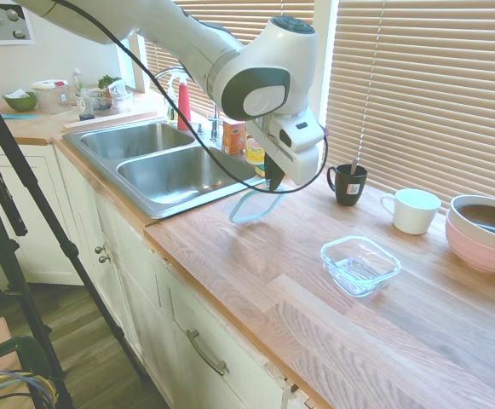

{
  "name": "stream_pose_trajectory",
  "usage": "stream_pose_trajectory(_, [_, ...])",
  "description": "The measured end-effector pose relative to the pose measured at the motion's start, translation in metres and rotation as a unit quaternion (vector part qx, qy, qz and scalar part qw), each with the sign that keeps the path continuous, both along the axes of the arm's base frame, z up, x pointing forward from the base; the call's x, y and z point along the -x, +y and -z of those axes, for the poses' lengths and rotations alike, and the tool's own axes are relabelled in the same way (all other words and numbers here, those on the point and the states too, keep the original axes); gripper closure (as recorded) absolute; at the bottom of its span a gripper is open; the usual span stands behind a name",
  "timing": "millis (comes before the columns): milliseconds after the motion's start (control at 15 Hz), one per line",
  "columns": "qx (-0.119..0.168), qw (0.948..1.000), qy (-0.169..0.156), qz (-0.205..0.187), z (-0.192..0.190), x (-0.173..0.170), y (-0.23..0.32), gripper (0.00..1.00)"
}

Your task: Uncover the lid of the food container

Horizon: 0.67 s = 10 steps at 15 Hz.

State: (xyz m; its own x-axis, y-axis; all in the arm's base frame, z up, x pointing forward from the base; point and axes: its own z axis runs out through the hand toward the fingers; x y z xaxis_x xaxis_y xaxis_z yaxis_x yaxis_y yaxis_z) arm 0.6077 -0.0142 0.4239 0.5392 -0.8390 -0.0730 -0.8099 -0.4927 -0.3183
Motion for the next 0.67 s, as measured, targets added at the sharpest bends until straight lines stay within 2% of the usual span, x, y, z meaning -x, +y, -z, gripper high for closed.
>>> stream_pose_trajectory(267, [0.082,0.9963,-0.005,-0.028,0.026,0.01,0.013,1.0])
stream_pose_trajectory(400, [0.13,0.9904,-0.015,-0.043,0.037,0.015,0.025,1.0])
stream_pose_trajectory(533, [0.178,0.9824,-0.023,-0.05,0.049,0.021,0.03,1.0])
stream_pose_trajectory(667, [0.207,0.9766,-0.024,-0.052,0.061,0.027,0.033,1.0])
